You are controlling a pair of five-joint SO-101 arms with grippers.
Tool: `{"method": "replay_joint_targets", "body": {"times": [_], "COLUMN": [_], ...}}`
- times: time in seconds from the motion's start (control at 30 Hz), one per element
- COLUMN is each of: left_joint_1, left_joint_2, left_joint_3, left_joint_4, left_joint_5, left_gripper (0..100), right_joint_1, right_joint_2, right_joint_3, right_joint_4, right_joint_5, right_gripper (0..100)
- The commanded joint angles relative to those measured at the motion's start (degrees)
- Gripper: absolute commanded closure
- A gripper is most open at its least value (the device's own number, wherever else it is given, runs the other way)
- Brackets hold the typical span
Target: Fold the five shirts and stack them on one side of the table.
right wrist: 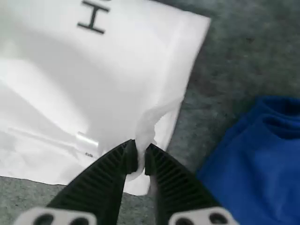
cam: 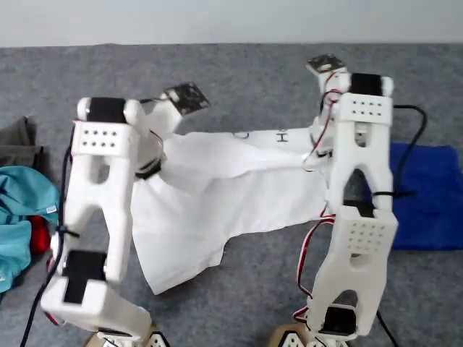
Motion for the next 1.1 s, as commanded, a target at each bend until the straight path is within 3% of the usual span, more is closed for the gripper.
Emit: {"method": "replay_joint_targets", "body": {"times": [0.0,0.2,0.5,0.7,0.97,1.07], "left_joint_1": [3.43,6.86,1.05,5.71,5.98,6.07], "left_joint_2": [-10.02,-20.22,-23.47,-27.96,-31.3,-31.56], "left_joint_3": [9.19,25.45,35.21,42.59,45.14,44.97], "left_joint_4": [1.85,1.67,1.85,1.85,1.76,1.67], "left_joint_5": [0.0,0.26,-0.79,-2.9,-2.9,-2.99], "left_gripper": [100,100,100,100,99,92], "right_joint_1": [2.33,2.15,2.59,3.03,5.05,4.79], "right_joint_2": [-7.08,-13.05,-18.59,-18.59,-18.51,-18.68], "right_joint_3": [-0.53,12.92,27.87,28.92,29.1,29.1], "right_joint_4": [2.51,2.51,2.33,2.33,2.33,2.33], "right_joint_5": [-0.18,3.34,3.52,4.84,5.89,5.89], "right_gripper": [98.8,98.8,98.8,98.8,98.5,98.3]}}
